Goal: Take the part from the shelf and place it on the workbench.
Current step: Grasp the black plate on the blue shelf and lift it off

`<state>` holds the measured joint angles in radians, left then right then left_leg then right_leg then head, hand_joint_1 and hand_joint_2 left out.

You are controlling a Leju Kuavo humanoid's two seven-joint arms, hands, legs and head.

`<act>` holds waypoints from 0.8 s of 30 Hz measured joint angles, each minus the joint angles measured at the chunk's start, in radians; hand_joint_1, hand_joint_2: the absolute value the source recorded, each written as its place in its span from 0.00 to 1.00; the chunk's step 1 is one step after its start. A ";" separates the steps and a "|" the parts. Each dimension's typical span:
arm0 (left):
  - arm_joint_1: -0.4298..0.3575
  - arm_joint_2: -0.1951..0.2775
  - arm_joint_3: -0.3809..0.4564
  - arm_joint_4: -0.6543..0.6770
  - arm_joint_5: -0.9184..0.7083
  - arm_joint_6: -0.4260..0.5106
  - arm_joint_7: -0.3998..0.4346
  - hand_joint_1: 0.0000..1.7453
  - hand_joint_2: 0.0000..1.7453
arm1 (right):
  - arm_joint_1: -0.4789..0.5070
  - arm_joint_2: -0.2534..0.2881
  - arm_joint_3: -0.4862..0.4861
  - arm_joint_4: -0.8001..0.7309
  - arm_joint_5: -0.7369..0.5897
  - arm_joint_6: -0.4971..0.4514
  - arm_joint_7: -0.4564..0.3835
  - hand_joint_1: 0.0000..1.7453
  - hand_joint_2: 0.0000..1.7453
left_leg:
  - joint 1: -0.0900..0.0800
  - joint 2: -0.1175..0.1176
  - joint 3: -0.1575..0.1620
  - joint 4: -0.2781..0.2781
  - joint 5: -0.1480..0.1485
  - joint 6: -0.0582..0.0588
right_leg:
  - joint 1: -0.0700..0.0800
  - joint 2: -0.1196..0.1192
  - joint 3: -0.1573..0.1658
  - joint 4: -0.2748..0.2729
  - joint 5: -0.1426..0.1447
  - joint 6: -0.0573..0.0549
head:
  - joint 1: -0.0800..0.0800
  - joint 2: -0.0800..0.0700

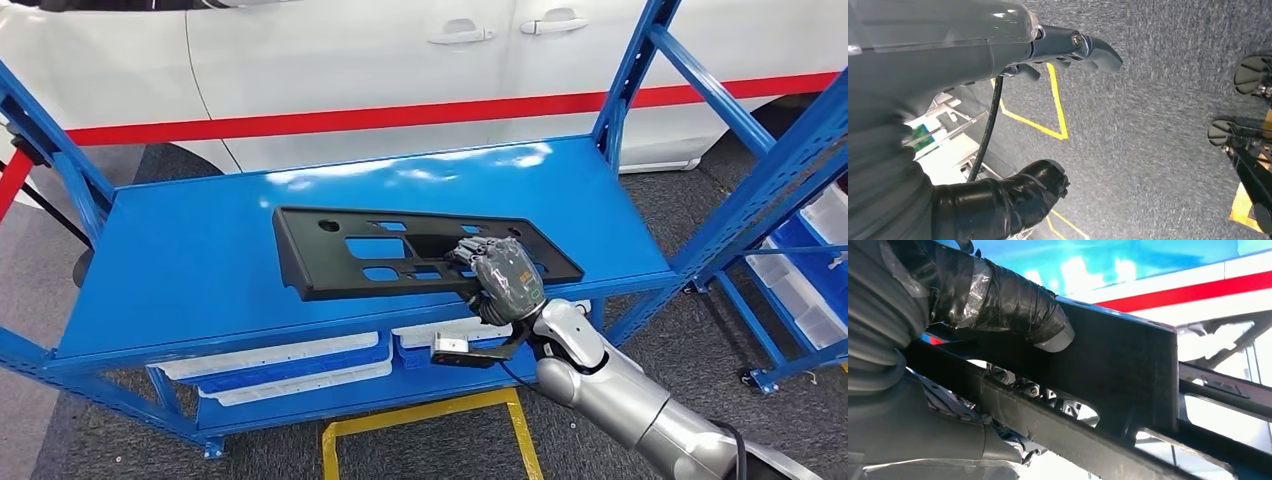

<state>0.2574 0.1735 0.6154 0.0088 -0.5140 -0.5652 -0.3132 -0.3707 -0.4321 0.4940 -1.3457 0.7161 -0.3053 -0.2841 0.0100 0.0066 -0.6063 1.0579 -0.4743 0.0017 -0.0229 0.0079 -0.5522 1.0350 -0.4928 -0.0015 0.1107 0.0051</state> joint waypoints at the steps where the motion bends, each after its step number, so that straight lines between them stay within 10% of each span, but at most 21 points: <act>1: 0.000 0.002 -0.001 0.000 -0.001 0.000 0.000 0.00 1.00 | 0.003 -0.002 0.000 -0.008 0.006 -0.008 -0.002 0.98 1.00 | 0.001 -0.001 -0.013 0.032 -0.034 -0.004 | -0.002 0.001 -0.009 -0.003 0.009 -0.009 | 0.000 0.000; 4: -0.003 0.004 -0.004 0.000 -0.004 0.000 0.000 0.00 1.00 | 0.012 -0.008 0.000 -0.029 0.014 -0.025 -0.006 0.98 1.00 | 0.003 -0.002 -0.057 0.198 -0.154 -0.012 | 0.002 0.011 -0.042 -0.002 0.035 -0.019 | 0.000 0.000; 6: -0.005 0.006 -0.005 0.000 -0.007 0.000 -0.001 0.00 1.00 | 0.020 -0.011 0.000 -0.042 0.016 -0.028 -0.007 0.98 1.00 | 0.003 -0.003 -0.041 0.232 -0.153 -0.012 | 0.003 0.023 -0.067 0.003 0.052 -0.016 | 0.000 0.000; 10: -0.007 0.013 -0.007 0.000 -0.009 -0.001 -0.001 0.00 1.00 | 0.024 -0.017 0.000 -0.067 0.016 -0.028 -0.008 0.98 1.00 | 0.003 -0.062 0.125 0.006 -0.082 0.003 | 0.002 0.057 -0.111 0.016 0.085 0.001 | 0.000 0.000; 12: -0.006 0.015 -0.008 0.000 -0.010 -0.002 -0.002 0.00 1.00 | 0.025 -0.020 0.000 -0.076 0.013 -0.028 -0.009 0.98 1.00 | -0.001 -0.085 0.152 -0.048 -0.088 0.011 | 0.001 0.075 -0.117 0.012 0.104 0.015 | 0.000 0.000; 15: -0.009 0.017 -0.009 0.000 -0.011 -0.003 -0.002 0.00 1.00 | 0.029 -0.028 0.000 -0.082 0.009 -0.028 -0.010 0.98 1.00 | -0.001 -0.048 0.136 -0.056 -0.062 0.030 | 0.001 0.074 -0.127 0.013 0.105 0.033 | 0.000 0.000; 20: -0.008 0.018 -0.009 0.000 -0.014 -0.004 -0.002 0.00 1.00 | 0.031 -0.034 -0.001 -0.088 0.002 -0.028 -0.013 0.98 1.00 | -0.006 0.015 0.088 -0.059 -0.021 0.055 | -0.002 0.000 -0.174 0.218 -0.089 0.046 | 0.000 0.000; 22: -0.009 0.018 -0.009 0.000 -0.015 -0.004 -0.002 0.00 1.00 | 0.034 -0.034 -0.001 -0.088 -0.001 -0.028 -0.013 0.98 1.00 | -0.010 0.041 0.062 -0.054 -0.003 0.055 | -0.002 -0.003 -0.167 0.289 -0.079 0.051 | 0.000 0.000; 24: -0.012 0.018 -0.009 0.000 -0.018 -0.004 -0.003 0.00 1.00 | 0.035 -0.034 -0.001 -0.089 -0.002 -0.028 -0.013 0.98 1.00 | -0.014 0.066 0.032 -0.043 0.011 0.052 | -0.001 -0.013 -0.100 0.246 -0.021 0.049 | 0.000 0.000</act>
<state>0.2454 0.1919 0.6065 0.0088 -0.5316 -0.5692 -0.3160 -0.3354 -0.4658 0.4932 -1.4352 0.7142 -0.3331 -0.2972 -0.0036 0.0726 -0.5742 1.0152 -0.4635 0.0538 -0.0243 -0.0048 -0.6524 1.2805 -0.5139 0.0480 0.1110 0.0050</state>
